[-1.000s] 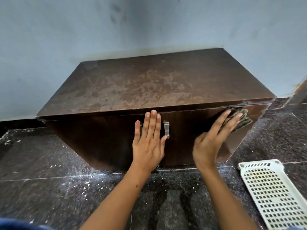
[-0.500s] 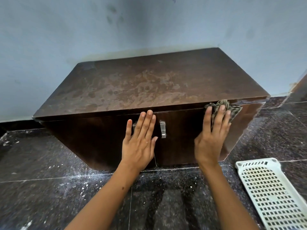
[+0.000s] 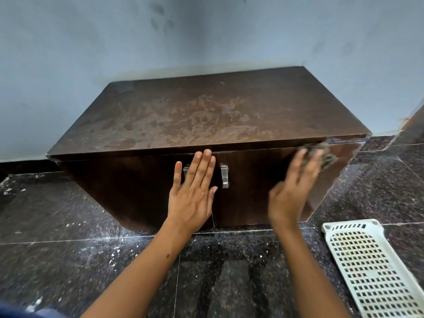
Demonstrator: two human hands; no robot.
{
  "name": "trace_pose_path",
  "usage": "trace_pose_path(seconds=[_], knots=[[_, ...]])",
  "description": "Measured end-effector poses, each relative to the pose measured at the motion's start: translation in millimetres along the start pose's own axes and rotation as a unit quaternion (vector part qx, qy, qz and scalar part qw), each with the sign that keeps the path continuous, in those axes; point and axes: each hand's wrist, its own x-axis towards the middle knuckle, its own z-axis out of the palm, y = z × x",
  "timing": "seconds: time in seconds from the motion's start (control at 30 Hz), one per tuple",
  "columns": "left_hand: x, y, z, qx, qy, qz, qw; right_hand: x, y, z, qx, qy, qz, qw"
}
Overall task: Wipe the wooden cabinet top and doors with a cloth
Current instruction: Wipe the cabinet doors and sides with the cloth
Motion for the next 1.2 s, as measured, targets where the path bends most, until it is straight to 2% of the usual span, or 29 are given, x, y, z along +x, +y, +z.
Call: trace_pose_path(seconds=[0.2, 0.37, 0.47, 0.6, 0.7, 0.77, 0.87, 0.93, 1.0, 1.1, 1.2], knots=[[-0.4, 4.1, -4.0, -0.016, -0.001, -0.007, 1.0, 23.8, 11.4, -13.8, 0.07, 0.052, 0.16, 0.983], [0.5, 8.9, 0.2, -0.027, 0.002, -0.015, 1.0, 6.3, -17.2, 0.1, 0.084, 0.02, 0.074, 0.994], [-1.1, 8.3, 3.6, -0.019, 0.002, -0.015, 1.0, 12.1, -4.3, -4.8, 0.063, 0.029, 0.059, 0.996], [0.7, 9.3, 8.0, -0.024, 0.01, -0.013, 1.0, 42.2, 24.6, -19.1, 0.08, 0.08, 0.14, 0.984], [1.4, 14.5, 10.9, -0.048, 0.022, -0.02, 0.998, 42.7, 24.9, -16.1, 0.092, 0.083, 0.201, 0.972], [1.0, 16.0, 12.8, -0.056, 0.027, -0.026, 0.998, 26.9, 22.0, -7.3, 0.116, 0.054, 0.285, 0.95], [1.1, 16.8, 14.0, -0.06, 0.028, -0.026, 0.997, 7.3, 25.9, -2.7, 0.173, -0.022, 0.435, 0.883], [1.4, 17.1, 14.0, -0.064, 0.027, -0.028, 0.997, 12.0, 29.5, -7.3, 0.2, -0.032, 0.471, 0.859], [2.1, 18.0, 13.0, -0.065, 0.025, -0.031, 0.997, 27.7, 26.2, -15.1, 0.188, 0.009, 0.424, 0.886], [1.4, 18.9, 14.1, -0.071, 0.02, -0.03, 0.997, 54.3, 12.3, -23.1, 0.159, 0.077, 0.288, 0.941], [3.3, 21.8, 12.2, -0.072, 0.009, -0.038, 0.997, 58.8, 5.2, -20.9, 0.158, 0.104, 0.261, 0.947]])
